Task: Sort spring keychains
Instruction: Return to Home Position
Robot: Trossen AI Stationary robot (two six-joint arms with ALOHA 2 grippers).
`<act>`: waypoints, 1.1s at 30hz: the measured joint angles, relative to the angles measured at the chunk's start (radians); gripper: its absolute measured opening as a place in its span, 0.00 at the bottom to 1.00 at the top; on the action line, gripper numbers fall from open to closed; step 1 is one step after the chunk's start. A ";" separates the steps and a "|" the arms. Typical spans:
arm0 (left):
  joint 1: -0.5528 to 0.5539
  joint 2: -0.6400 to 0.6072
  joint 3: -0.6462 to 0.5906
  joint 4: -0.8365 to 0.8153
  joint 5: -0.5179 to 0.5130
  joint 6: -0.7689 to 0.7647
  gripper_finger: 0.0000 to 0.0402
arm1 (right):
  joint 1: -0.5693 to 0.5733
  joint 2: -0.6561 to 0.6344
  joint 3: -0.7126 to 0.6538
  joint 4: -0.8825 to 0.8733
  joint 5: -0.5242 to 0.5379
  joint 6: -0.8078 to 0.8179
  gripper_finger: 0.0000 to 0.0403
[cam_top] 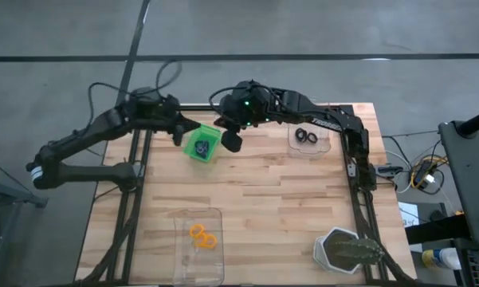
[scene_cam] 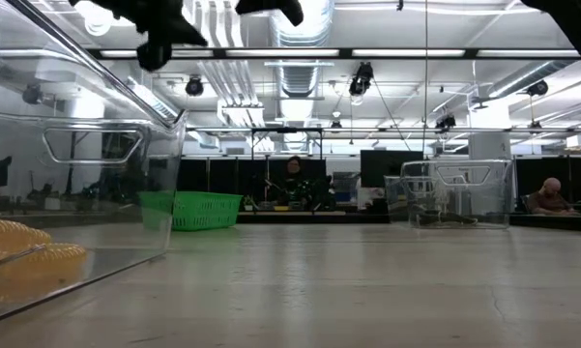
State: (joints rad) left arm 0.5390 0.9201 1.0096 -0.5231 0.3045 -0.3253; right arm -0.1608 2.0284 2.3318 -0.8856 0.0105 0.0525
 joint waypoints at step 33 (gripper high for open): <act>-0.022 -0.493 -0.254 0.335 0.063 -0.112 0.00 | 0.004 -0.468 -0.668 0.619 -0.351 0.081 0.02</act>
State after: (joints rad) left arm 0.5171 0.4269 0.7556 -0.1882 0.3672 -0.4377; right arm -0.1566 1.5600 1.6643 -0.2667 -0.3401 0.1338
